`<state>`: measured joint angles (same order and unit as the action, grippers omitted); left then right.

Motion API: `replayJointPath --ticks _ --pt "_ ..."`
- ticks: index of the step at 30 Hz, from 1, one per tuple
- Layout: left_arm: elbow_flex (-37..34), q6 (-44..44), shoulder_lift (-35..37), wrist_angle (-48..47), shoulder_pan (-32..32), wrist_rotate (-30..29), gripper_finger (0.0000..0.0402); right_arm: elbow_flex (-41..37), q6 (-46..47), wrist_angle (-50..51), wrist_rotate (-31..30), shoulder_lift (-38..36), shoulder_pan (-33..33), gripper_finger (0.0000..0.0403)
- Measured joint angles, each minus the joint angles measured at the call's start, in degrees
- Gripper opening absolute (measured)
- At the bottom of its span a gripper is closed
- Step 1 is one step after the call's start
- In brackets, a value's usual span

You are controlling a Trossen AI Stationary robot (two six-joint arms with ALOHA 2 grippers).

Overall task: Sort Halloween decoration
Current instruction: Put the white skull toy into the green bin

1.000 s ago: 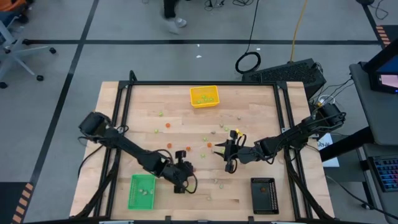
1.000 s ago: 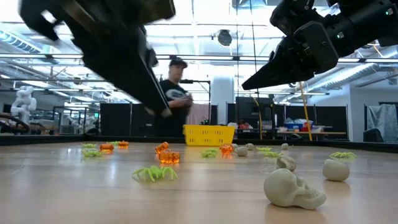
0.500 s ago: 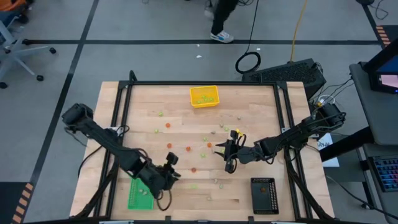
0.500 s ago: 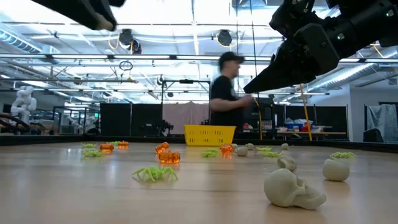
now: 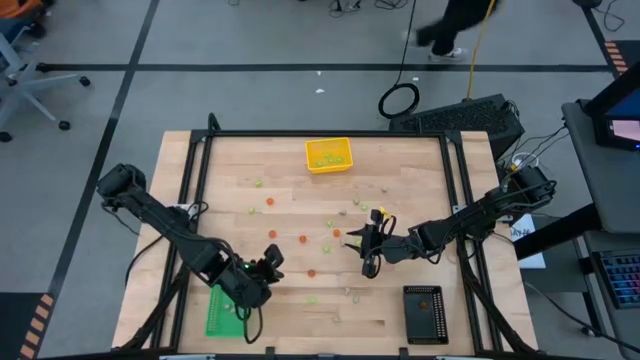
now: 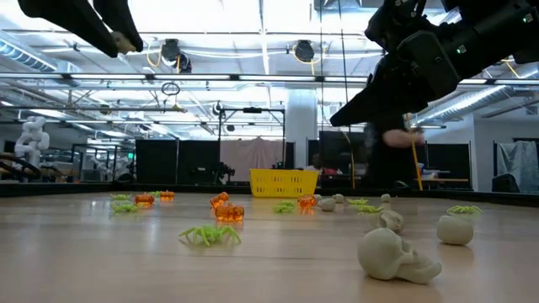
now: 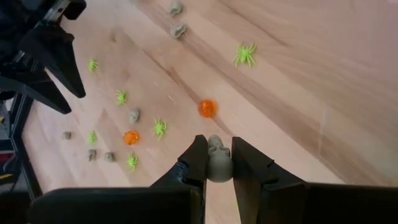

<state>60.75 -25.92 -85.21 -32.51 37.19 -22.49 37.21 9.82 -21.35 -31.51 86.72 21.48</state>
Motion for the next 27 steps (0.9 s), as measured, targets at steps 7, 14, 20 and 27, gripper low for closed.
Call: replayJointPath --ticks 7,14,20,27 --pt "0.00 8.52 0.00 0.23 0.06 -1.88 0.0043 0.00 -0.02 0.12 0.00 0.00 0.02 0.0128" --pt "0.00 29.15 0.00 0.46 0.52 -2.11 0.0043 0.00 -0.02 0.23 0.00 0.00 0.01 0.0128" --pt "0.00 43.98 0.00 -0.19 2.42 0.24 0.0043 0.00 -0.02 0.23 0.00 0.00 0.00 0.0128" --pt "0.00 56.01 0.00 -4.02 5.87 11.91 0.0043 0.00 0.00 0.22 0.00 0.11 0.01 0.0128"
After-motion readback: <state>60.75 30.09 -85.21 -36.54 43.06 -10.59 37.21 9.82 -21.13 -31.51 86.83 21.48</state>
